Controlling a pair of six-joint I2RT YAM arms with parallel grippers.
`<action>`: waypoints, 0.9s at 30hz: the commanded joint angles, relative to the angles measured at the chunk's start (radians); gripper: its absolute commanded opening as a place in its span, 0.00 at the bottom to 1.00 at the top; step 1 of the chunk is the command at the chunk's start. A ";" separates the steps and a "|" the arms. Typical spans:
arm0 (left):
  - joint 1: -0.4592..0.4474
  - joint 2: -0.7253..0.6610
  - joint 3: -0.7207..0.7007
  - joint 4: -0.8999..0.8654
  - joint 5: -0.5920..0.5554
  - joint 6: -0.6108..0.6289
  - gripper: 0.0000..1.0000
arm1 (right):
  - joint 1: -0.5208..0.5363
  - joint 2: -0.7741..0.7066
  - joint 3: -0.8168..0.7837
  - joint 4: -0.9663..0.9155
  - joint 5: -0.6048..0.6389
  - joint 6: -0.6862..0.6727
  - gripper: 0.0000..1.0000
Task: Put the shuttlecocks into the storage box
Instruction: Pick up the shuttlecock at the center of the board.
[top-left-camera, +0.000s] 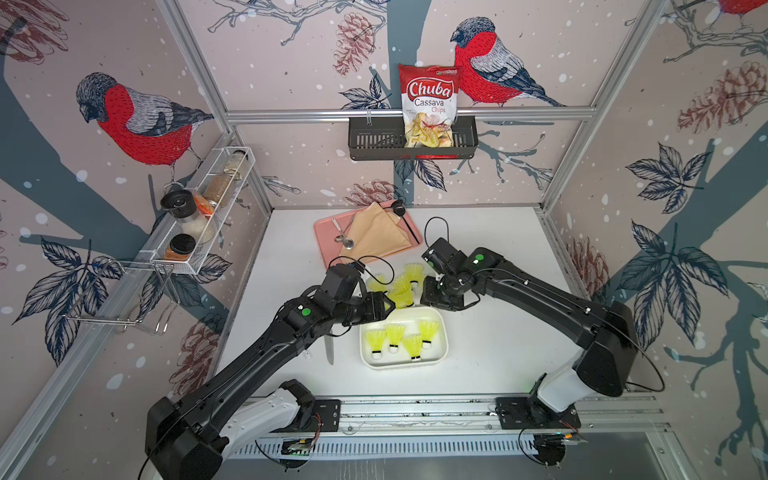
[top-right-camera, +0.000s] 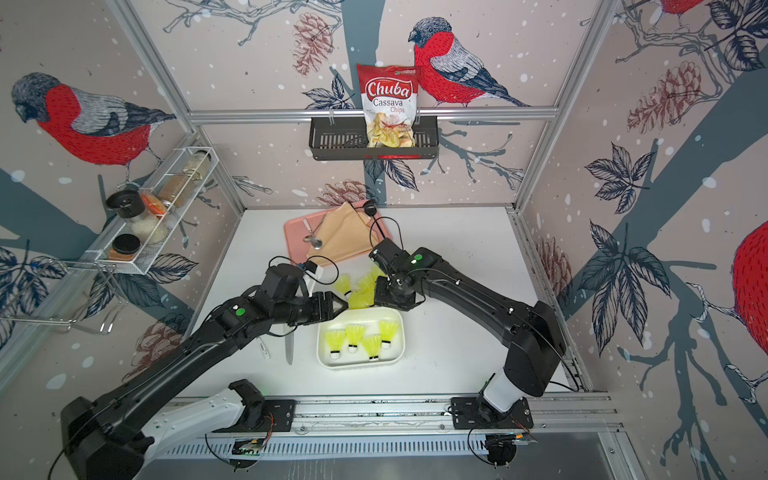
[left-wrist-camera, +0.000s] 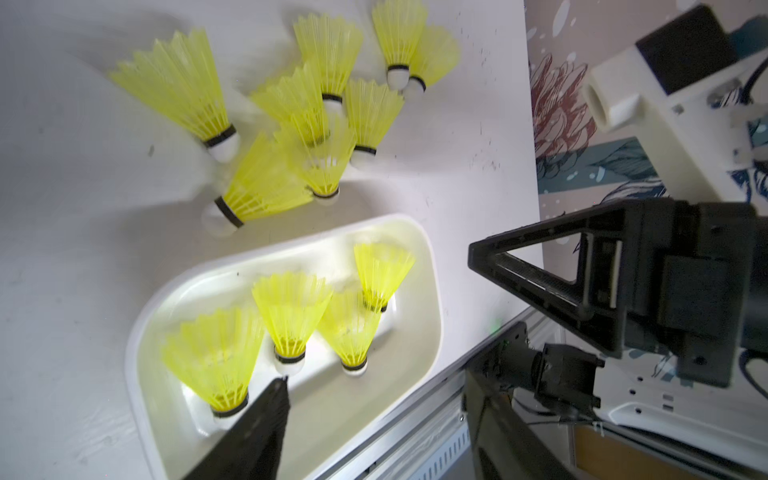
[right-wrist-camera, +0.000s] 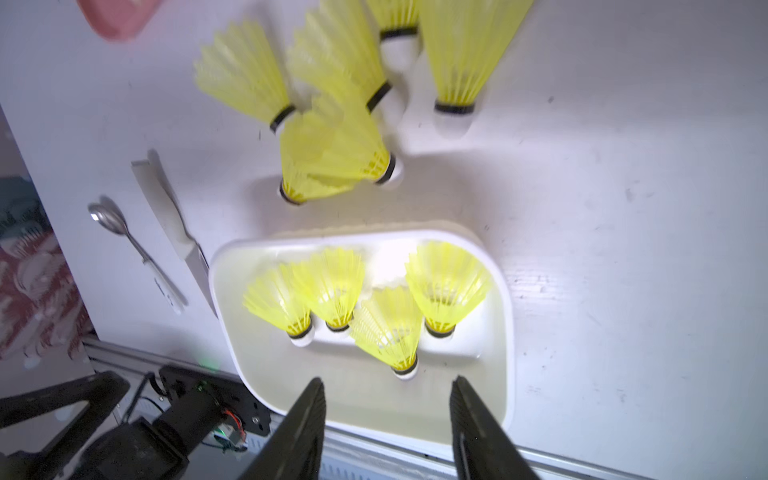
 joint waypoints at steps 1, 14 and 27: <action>0.048 0.062 0.063 0.079 0.060 0.013 0.69 | -0.078 0.001 0.035 -0.041 0.075 -0.065 0.50; 0.071 0.454 0.212 0.391 0.203 -0.052 0.67 | -0.323 0.107 -0.051 0.190 0.151 -0.184 0.50; 0.046 0.846 0.424 0.509 0.263 -0.107 0.68 | -0.370 0.318 -0.052 0.368 0.145 -0.196 0.51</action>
